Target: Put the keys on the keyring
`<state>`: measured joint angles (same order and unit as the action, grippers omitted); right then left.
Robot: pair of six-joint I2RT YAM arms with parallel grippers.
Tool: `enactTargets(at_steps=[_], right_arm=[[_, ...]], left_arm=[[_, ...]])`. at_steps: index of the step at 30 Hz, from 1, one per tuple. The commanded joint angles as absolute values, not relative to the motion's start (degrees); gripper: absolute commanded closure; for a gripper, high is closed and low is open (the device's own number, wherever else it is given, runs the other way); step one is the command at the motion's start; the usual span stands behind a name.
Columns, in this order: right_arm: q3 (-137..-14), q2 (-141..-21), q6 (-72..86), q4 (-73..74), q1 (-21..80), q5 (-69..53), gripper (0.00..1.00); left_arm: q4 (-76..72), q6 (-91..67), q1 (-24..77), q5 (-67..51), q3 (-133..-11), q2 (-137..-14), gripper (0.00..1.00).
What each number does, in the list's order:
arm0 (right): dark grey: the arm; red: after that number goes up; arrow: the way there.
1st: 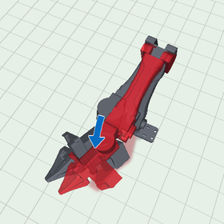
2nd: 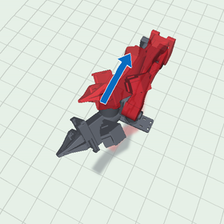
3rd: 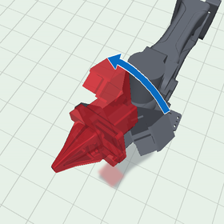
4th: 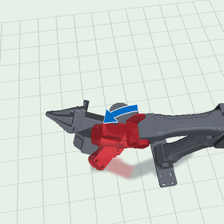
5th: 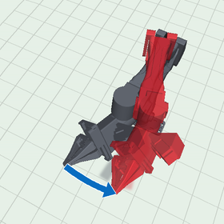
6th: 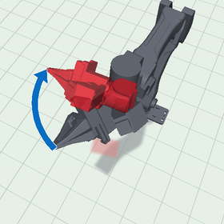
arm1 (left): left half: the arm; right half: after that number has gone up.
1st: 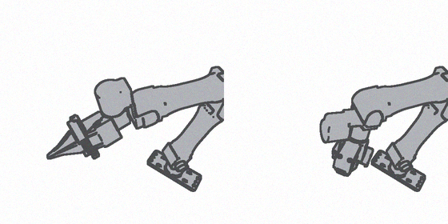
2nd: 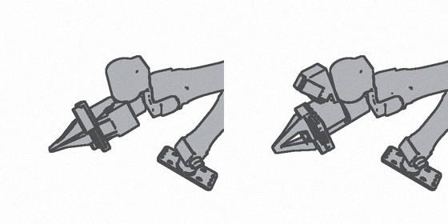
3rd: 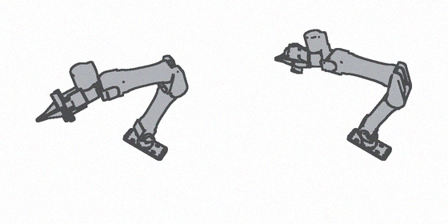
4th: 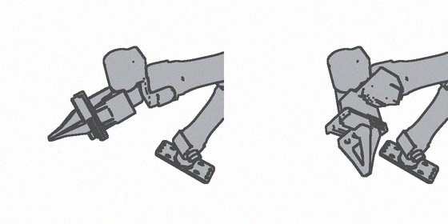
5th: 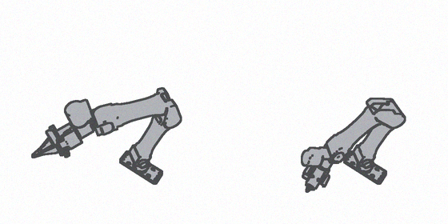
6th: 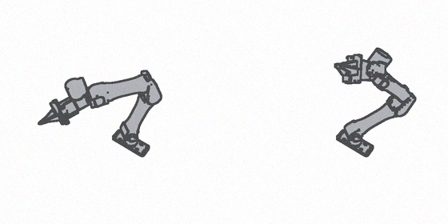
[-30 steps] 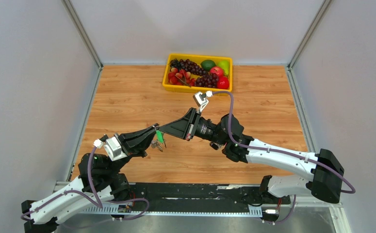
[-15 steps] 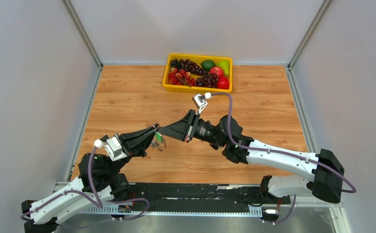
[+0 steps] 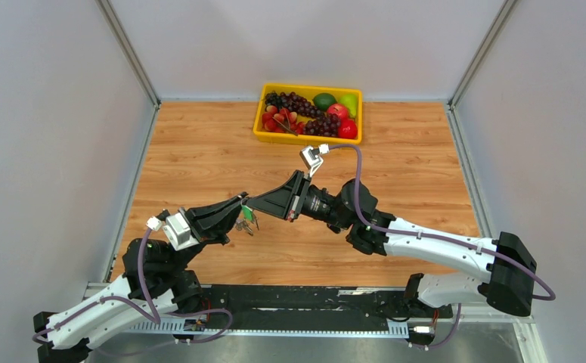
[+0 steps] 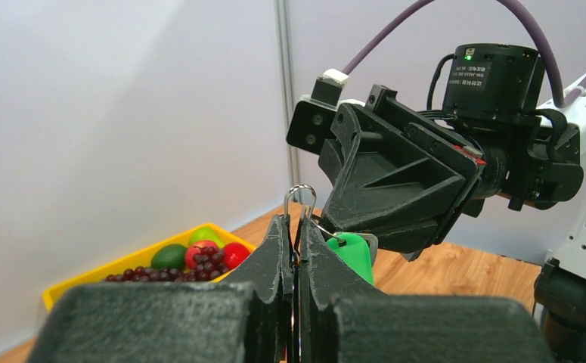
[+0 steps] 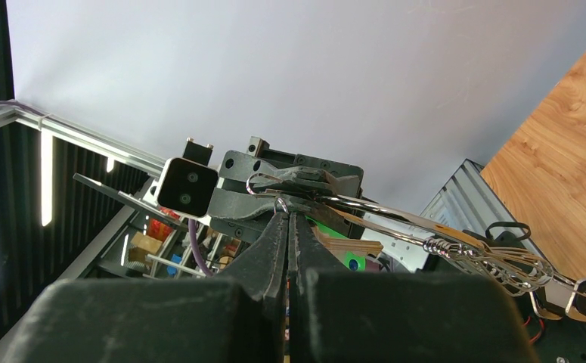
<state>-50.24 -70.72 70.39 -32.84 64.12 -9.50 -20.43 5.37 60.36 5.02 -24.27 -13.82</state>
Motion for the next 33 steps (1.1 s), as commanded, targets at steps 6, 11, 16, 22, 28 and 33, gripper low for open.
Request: enactTargets(at_steps=[6, 11, 16, 22, 28, 33], right_arm=[[-53.4, -69.9, 70.6, -33.3, 64.4, -7.9, 1.00], [-53.3, -69.4, 70.6, -33.3, 64.5, -7.8, 1.00], [-53.1, -68.5, 70.4, -33.3, 65.0, -7.6, 1.00], [-52.9, -67.3, 70.0, -33.0, 65.6, -6.9, 1.00], [-52.8, -67.0, 70.0, -32.4, 66.0, -6.4, 1.00], [-52.5, -66.9, 70.2, -31.8, 66.3, -6.1, 1.00]], left_arm=[[-22.7, 6.0, 60.6, 3.8, -24.4, -14.1, 0.99], [-22.5, 5.9, 60.6, 4.1, -24.3, -14.2, 0.99], [-22.4, 5.8, 60.6, 4.4, -24.4, -14.2, 0.99], [-22.3, 5.9, 60.6, 4.8, -24.3, -14.0, 0.99], [-22.5, 6.0, 60.6, 5.0, -24.3, -13.9, 0.99], [-22.7, 6.5, 60.6, 5.3, -24.5, -13.6, 0.99]])
